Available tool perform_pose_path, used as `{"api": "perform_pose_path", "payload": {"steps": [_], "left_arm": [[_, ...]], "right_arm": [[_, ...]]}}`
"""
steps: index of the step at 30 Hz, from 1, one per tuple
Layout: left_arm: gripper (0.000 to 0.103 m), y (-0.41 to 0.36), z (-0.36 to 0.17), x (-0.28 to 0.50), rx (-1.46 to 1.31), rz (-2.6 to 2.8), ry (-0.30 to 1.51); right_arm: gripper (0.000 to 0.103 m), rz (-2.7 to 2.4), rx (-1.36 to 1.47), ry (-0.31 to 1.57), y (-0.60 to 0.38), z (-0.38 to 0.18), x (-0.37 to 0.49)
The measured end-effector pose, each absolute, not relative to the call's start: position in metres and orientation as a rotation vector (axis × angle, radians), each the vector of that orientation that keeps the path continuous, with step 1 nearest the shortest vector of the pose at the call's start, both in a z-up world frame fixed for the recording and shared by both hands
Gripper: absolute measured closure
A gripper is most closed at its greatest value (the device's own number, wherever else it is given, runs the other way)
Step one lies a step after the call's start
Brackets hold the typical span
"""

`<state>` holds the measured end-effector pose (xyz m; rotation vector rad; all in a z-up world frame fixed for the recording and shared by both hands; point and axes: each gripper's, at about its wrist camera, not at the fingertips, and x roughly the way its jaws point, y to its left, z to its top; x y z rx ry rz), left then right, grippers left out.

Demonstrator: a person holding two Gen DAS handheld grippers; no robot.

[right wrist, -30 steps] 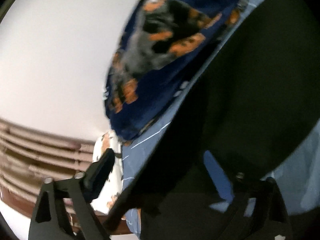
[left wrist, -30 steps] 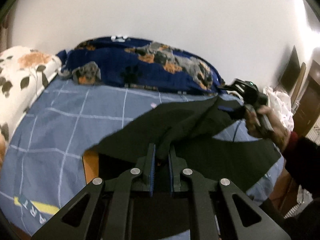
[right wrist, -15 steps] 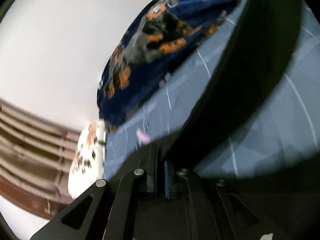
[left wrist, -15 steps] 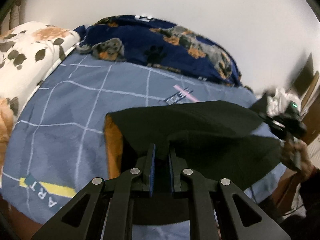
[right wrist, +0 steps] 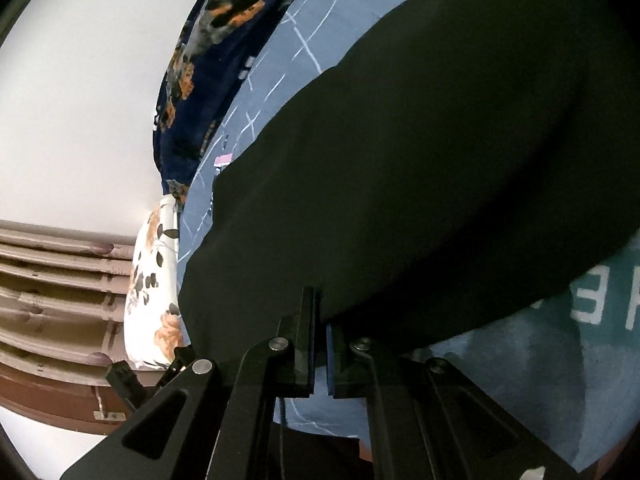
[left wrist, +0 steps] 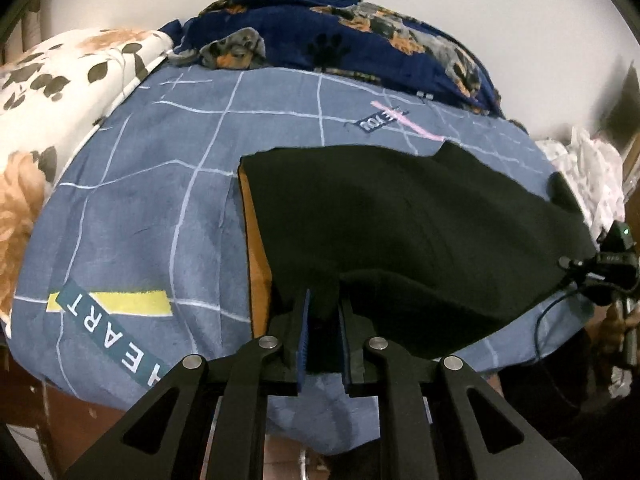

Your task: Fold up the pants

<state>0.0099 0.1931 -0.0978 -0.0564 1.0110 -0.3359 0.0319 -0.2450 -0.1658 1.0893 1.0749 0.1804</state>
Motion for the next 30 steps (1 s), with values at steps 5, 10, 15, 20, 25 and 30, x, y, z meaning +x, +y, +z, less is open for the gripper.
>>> {"api": "perform_pose_path", "payload": {"steps": [5,10,15,20,25,30], "left_arm": [[0.084,0.195,-0.099,0.006,-0.026,-0.306,1.000],[0.080,0.198,-0.099,0.004,-0.003,-0.280,1.012],[0.048,0.215,-0.091,-0.003,-0.016,-0.207,0.998],[0.048,0.230,-0.071,-0.006,0.012,-0.117,0.930],[0.048,0.217,-0.036,-0.010,-0.003,-0.153,0.834],[0.048,0.154,-0.031,-0.006,0.060,-0.324,0.845]], "right_arm": [[0.099,0.195,1.084,1.076,-0.240,-0.167,0.029],[0.099,0.199,1.109,1.091,-0.240,-0.181,0.030],[0.099,0.203,1.097,1.088,-0.239,-0.179,0.030],[0.099,0.201,1.099,1.087,-0.239,-0.180,0.030],[0.099,0.201,1.107,1.081,-0.239,-0.179,0.028],[0.099,0.203,1.113,1.074,-0.239,-0.180,0.027]]}}
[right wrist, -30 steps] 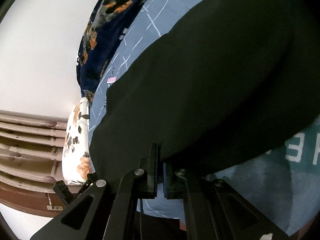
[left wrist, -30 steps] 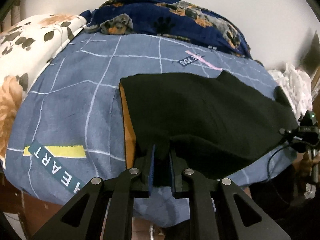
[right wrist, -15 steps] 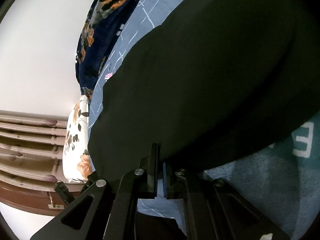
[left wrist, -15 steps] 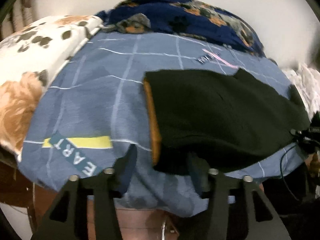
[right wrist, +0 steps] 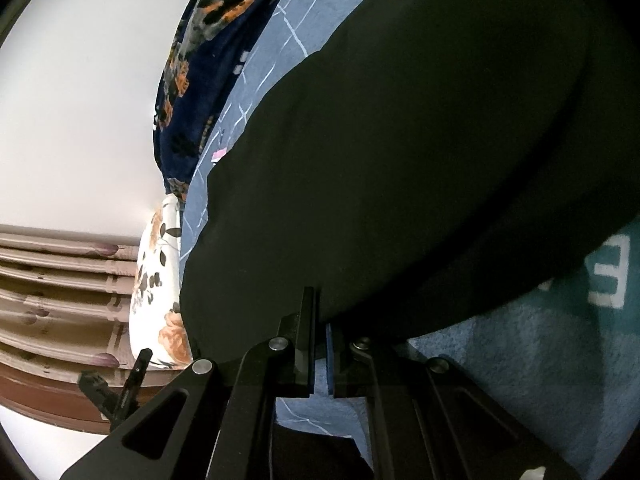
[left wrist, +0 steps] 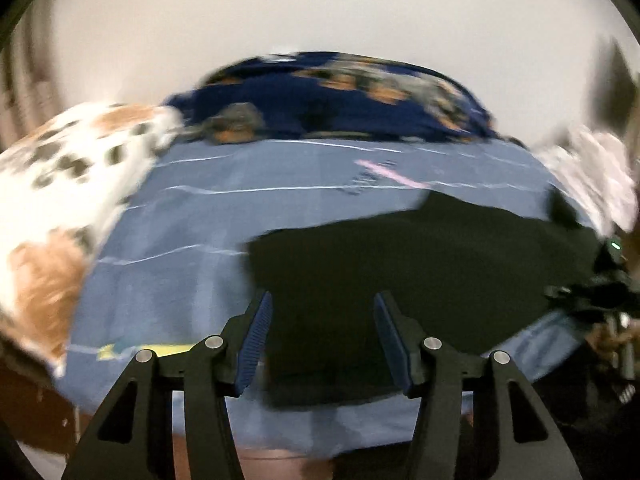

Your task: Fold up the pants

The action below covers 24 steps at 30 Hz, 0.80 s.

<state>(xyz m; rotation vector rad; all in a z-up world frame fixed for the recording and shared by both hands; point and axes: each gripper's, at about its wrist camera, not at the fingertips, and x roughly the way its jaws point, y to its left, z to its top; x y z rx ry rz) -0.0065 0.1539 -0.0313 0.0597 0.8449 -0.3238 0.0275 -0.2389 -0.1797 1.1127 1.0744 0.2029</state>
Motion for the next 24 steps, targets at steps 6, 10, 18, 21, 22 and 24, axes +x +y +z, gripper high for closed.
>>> {"api": "perform_pose_path", "payload": {"steps": [6,10,18,21,22,24], "left_arm": [[0.048,0.085,-0.085,0.020,0.154,-0.451,0.994],[0.049,0.076,-0.116,0.027,0.167,-0.440,1.092],[0.049,0.080,-0.121,0.024,0.148,-0.442,1.082],[0.049,0.079,-0.121,0.022,0.146,-0.439,1.081],[0.049,0.079,-0.121,0.020,0.148,-0.439,1.080],[0.049,0.082,-0.122,0.022,0.150,-0.441,1.081]], "right_arm": [[0.098,0.210,1.091,1.073,-0.239,-0.178,0.028],[0.094,0.224,1.058,1.071,-0.242,-0.170,0.031],[0.084,0.179,1.150,0.861,-0.327,-0.152,0.035],[0.077,0.140,1.225,0.733,-0.378,-0.151,0.033],[0.075,0.115,1.242,0.701,-0.395,-0.152,0.033],[0.070,0.091,1.270,0.645,-0.427,-0.154,0.036]]}}
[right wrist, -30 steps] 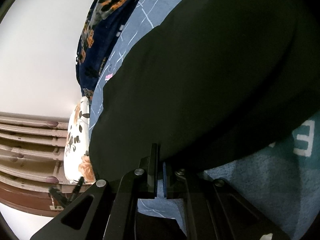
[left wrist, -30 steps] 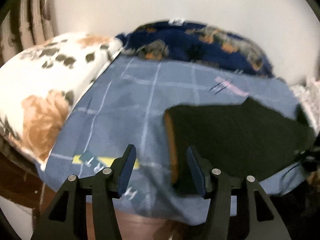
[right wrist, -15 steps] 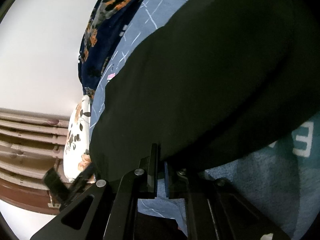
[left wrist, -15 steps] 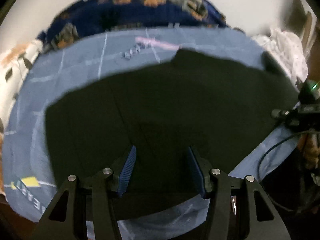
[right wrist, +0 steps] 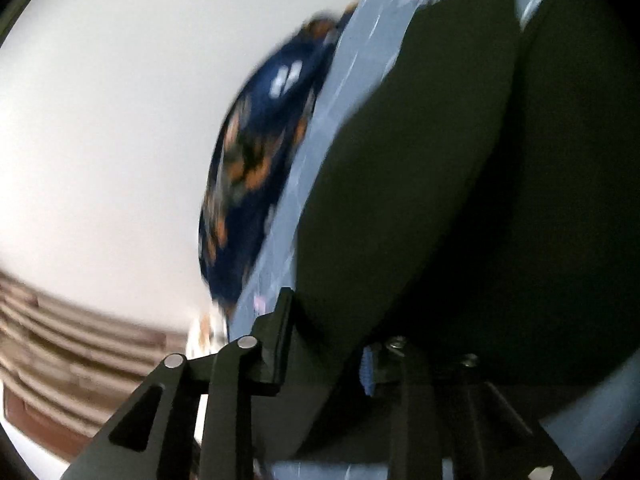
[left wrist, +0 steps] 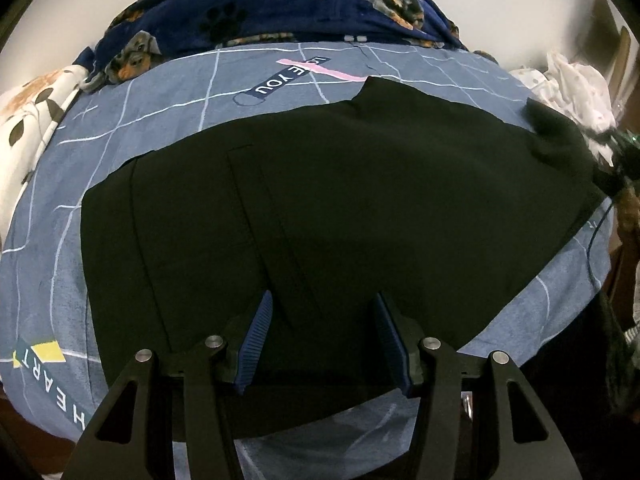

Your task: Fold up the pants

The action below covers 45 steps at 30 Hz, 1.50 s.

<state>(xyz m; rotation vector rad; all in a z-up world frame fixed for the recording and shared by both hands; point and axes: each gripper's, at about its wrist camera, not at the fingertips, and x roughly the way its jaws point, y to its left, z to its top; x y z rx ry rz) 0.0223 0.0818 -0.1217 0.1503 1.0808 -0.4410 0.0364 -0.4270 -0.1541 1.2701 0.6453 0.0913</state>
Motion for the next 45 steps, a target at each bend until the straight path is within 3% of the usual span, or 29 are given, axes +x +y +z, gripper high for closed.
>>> {"api": "perform_pose_path", "payload": {"steps": [4,11,13,16,22,29,45], "left_arm": [[0.049,0.082,-0.122,0.023,0.144,-0.441,1.084],[0.049,0.082,-0.122,0.024,0.150,-0.433,1.089],[0.049,0.082,-0.122,0.025,0.152,-0.429,1.092],[0.049,0.082,-0.122,0.026,0.153,-0.422,1.093],[0.049,0.085,-0.122,0.028,0.136,-0.419,1.094],[0.047,0.086,-0.123,0.027,0.138,-0.423,1.086],[0.044,0.090,-0.123,0.030,0.155,-0.450,1.093]], "right_arm": [[0.070,0.002,1.354,0.543,-0.485,-0.166,0.040],[0.072,-0.103,1.435,0.538,-0.539,-0.192,0.053],[0.094,-0.117,1.404,0.552,-0.545,-0.189,0.058],[0.098,-0.132,1.328,0.560,-0.548,-0.172,0.058],[0.099,-0.227,1.244,0.470,-0.562,-0.143,-0.019],[0.098,-0.323,1.331,0.536,-0.562,-0.185,-0.092],[0.100,-0.377,1.383,0.523,-0.562,-0.191,-0.115]]}}
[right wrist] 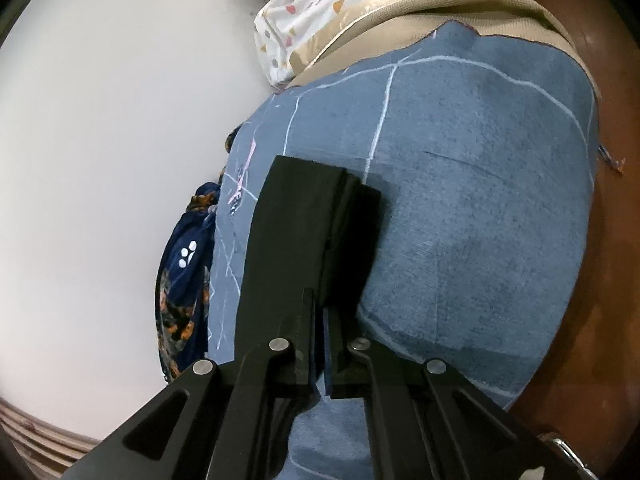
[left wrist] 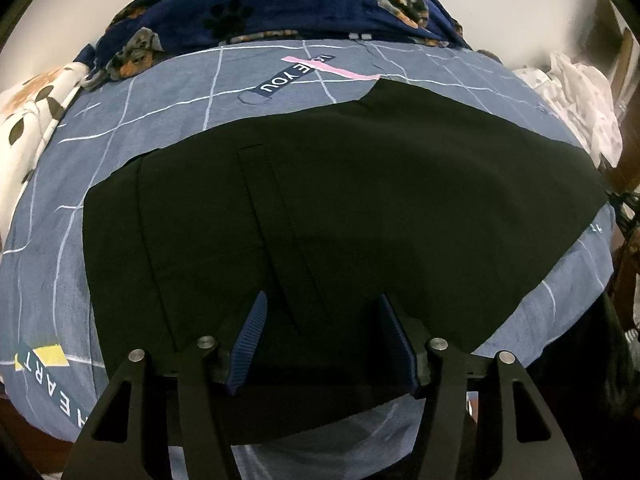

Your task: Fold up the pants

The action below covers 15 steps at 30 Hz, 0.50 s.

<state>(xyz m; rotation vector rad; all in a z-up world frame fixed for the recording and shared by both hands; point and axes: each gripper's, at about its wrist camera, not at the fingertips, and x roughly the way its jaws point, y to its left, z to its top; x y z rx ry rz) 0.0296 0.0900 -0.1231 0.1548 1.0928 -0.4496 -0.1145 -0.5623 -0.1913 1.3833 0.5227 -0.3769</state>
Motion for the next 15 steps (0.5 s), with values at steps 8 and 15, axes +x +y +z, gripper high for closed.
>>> {"api": "perform_pose_path", "payload": {"steps": [8,15], "left_arm": [[0.037,0.092,-0.123,0.031,0.153,-0.490,1.100],[0.027,0.088,-0.124,0.028,0.164,-0.498,1.088]], "right_arm": [[0.100,-0.361,1.412,0.510,-0.564,-0.192,-0.115],[0.091,-0.368,1.359,0.458,-0.559,-0.159,-0.128]]}}
